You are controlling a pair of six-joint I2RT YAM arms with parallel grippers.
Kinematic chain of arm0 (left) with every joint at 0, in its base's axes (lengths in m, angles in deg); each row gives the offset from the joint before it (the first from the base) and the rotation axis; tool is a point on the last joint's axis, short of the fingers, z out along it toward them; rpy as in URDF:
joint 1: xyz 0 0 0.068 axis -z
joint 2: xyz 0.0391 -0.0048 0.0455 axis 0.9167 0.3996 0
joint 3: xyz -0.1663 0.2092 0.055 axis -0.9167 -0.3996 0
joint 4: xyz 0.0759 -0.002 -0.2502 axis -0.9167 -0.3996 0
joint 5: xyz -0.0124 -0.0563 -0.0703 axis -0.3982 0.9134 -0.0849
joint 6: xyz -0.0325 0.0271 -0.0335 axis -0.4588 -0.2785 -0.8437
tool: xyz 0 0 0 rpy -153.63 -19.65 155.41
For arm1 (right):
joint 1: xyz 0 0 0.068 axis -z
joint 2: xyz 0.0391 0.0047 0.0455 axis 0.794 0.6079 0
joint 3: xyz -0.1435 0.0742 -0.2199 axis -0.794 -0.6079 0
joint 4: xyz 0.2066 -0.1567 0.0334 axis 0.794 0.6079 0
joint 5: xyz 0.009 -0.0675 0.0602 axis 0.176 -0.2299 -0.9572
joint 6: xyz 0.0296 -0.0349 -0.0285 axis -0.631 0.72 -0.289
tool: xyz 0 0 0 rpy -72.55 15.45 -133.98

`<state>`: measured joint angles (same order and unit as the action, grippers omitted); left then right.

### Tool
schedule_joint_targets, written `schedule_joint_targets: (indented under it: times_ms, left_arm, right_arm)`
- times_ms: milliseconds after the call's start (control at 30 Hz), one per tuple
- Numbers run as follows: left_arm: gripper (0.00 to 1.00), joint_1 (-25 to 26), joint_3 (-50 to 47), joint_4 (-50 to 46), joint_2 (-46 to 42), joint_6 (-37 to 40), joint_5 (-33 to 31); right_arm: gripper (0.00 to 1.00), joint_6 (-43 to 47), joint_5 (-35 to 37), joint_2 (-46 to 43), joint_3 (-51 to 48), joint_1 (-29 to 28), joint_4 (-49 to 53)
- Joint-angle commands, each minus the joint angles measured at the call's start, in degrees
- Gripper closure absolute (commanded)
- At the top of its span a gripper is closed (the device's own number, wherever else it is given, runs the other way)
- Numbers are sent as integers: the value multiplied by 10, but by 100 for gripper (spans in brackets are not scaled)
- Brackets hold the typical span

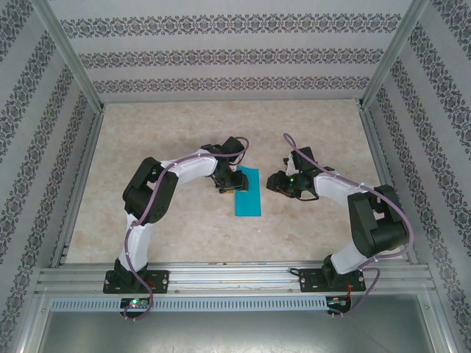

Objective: Fold a paper plane with a square sheet of paper (fold left side to right side)
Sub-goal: First fold in half a square sheet of paper at the center of the table, then hold the square sheet of paper at the center of the table.

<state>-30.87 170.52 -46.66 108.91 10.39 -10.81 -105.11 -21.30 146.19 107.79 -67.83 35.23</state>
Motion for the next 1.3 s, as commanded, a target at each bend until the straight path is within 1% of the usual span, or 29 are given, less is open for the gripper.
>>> schedule_joint_targets:
  times_ms: [0, 133, 233, 333, 433, 533, 633, 767, 1067, 1167, 1267]
  left_arm:
    - [49, 30, -42, 10, 70, 1, 18]
    - [49, 29, -41, 11, 71, -1, 18]
    - [49, 29, -41, 12, 73, -2, 19]
    - [49, 29, -40, 12, 74, -3, 19]
    - [49, 29, -40, 12, 73, -3, 19]
    - [49, 29, -40, 12, 74, -3, 20]
    - [49, 29, -39, 12, 75, -3, 20]
    - [49, 29, -37, 11, 75, -2, 19]
    - [49, 28, -34, 7, 70, 1, 17]
    - [47, 22, -38, 8, 51, 2, 8]
    - [44, 11, -45, 14, 17, 5, 3]
  right_arm:
    - [56, 7, -16, 9, 17, -7, 2]
    - [56, -4, -39, 18, 20, -12, -11]
    - [59, -23, -71, 31, 21, -18, -35]
    - [65, -52, -104, 50, 18, -26, -77]
    - [74, -73, -121, 73, 19, -35, -108]
    - [84, -74, -116, 91, 29, -46, -110]
    - [89, -72, -108, 104, 34, -53, -109]
    - [92, -71, -98, 119, 35, -57, -99]
    - [93, -65, -64, 145, 33, -60, -49]
    - [94, -59, -53, 150, 32, -59, -32]
    - [94, -54, -48, 155, 32, -59, -21]
